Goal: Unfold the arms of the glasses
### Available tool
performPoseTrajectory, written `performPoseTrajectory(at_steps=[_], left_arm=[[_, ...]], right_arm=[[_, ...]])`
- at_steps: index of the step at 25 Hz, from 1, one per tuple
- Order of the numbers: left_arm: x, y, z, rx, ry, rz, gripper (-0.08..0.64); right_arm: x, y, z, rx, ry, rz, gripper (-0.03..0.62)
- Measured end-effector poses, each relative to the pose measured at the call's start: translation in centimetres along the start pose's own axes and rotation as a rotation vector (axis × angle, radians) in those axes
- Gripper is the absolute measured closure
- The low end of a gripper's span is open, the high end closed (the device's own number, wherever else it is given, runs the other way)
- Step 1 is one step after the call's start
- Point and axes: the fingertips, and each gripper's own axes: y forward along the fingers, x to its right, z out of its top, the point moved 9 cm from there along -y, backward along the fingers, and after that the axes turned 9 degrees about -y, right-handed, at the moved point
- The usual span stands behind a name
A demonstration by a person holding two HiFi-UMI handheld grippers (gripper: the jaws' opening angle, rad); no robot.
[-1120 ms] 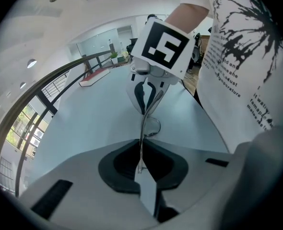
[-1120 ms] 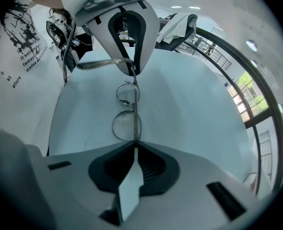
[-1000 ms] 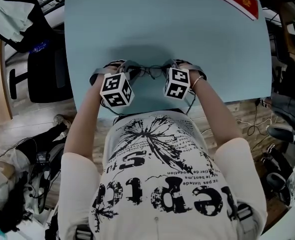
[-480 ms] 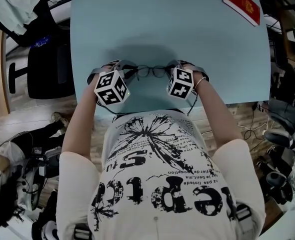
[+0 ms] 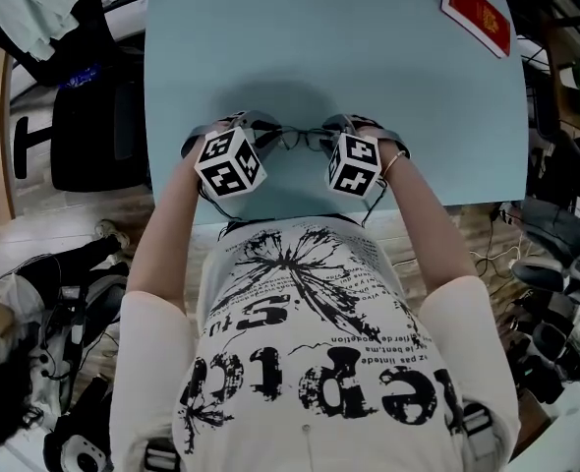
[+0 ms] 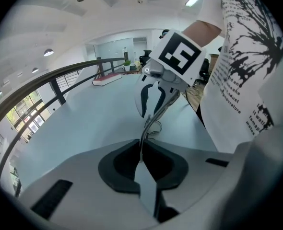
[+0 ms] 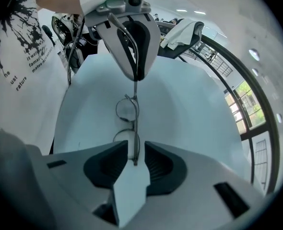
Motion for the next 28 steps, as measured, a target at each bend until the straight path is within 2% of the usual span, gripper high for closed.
performPoseTrajectory(at_steps=[6,11,15,21,28], left_arm=[[-0.1,-0.1,-0.4,0.008,-0.064,-0.041,0.531],[0.0,-0.1,-0.5,0.007,-0.082,-0.056,0.531],[0.0,-0.3,-0.5,0.002,-0.087,-0.061,0.531],[0.4,-0.3,-0.6,-0.005,-0.077,-0.062,0.531],[0.7,-0.2,-0.4,-0.022,-0.068,-0.045,0.531]], right_arm=[[0.4,1.0,4.4,0.015,-0.083,0.027,0.486],[0.5,1.9,5.7,-0.006,-0.13,0.042,0.515],[0.5,1.8,6.0,-0.027,-0.146,0.023,0.563],[0.0,0.0,5.5,-0.007,-0.146,-0.023,0.565],[-0.2,-3.6,3.6,0.025,-0.134,-0.114,0.563]])
